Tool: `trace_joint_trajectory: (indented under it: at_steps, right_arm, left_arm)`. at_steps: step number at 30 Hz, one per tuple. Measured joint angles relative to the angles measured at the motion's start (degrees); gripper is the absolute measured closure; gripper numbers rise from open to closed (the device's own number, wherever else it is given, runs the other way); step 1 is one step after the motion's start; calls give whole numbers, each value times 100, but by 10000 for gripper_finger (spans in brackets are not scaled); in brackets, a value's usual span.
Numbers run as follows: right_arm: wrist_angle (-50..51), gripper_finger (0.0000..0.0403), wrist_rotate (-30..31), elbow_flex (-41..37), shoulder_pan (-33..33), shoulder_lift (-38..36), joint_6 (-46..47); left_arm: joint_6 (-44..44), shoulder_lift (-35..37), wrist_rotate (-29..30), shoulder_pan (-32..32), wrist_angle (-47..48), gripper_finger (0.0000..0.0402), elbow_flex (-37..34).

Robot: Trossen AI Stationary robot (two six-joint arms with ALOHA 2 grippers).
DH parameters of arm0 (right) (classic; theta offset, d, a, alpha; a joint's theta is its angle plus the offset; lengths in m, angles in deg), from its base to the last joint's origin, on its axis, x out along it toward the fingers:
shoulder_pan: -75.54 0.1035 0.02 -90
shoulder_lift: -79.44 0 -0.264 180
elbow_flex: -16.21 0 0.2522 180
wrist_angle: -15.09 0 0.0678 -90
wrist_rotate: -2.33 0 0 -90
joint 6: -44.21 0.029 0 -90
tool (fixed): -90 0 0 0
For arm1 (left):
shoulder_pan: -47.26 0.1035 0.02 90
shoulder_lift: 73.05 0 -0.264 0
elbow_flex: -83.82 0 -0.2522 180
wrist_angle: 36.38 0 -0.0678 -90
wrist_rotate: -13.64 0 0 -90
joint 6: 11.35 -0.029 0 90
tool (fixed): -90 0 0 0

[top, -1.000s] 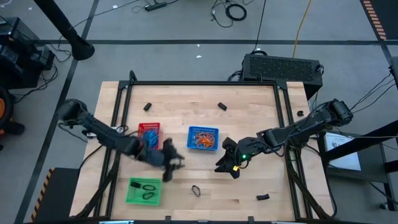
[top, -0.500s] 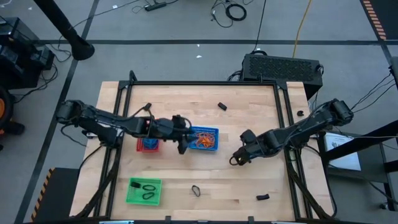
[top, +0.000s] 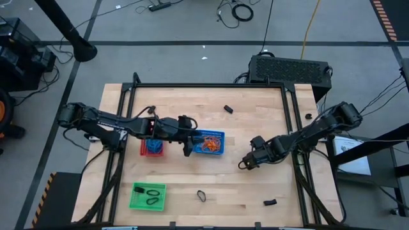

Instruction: Sort rubber bands into baskets

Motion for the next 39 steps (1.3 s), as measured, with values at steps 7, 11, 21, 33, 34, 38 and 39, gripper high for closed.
trace_joint_trajectory:
  at_steps: [7, 11, 21, 33, 34, 38, 39]
  right_arm:
    - [-219, 244, -207, -391, 1, -4, 183]
    - [-568, 295, -274, -477, 4, -4, -29]
    - [-1137, 400, -54, -139, 0, -40, -806]
    - [-1208, 402, 215, 955, 0, -69, -1704]
    - [-1220, 402, 244, 1059, 0, -69, -1781]
    - [-1339, 402, 358, 1452, 0, -69, -2100]
    - [-1379, 403, 371, 1529, 0, -69, -2187]
  left_arm:
    - [159, 0, 2, -3, -7, 234, 0]
    - [162, 0, 2, -81, -35, 234, 0]
    - [558, -452, -205, -101, -913, 234, 0]
    - [1673, -2176, -1188, -306, -3692, 234, -4]
    - [1915, -2276, -1184, -315, -3728, 234, -4]
    - [2896, -2606, -1040, -323, -3754, 234, -4]
    - [3004, -2668, -1040, -340, -3801, 234, -7]
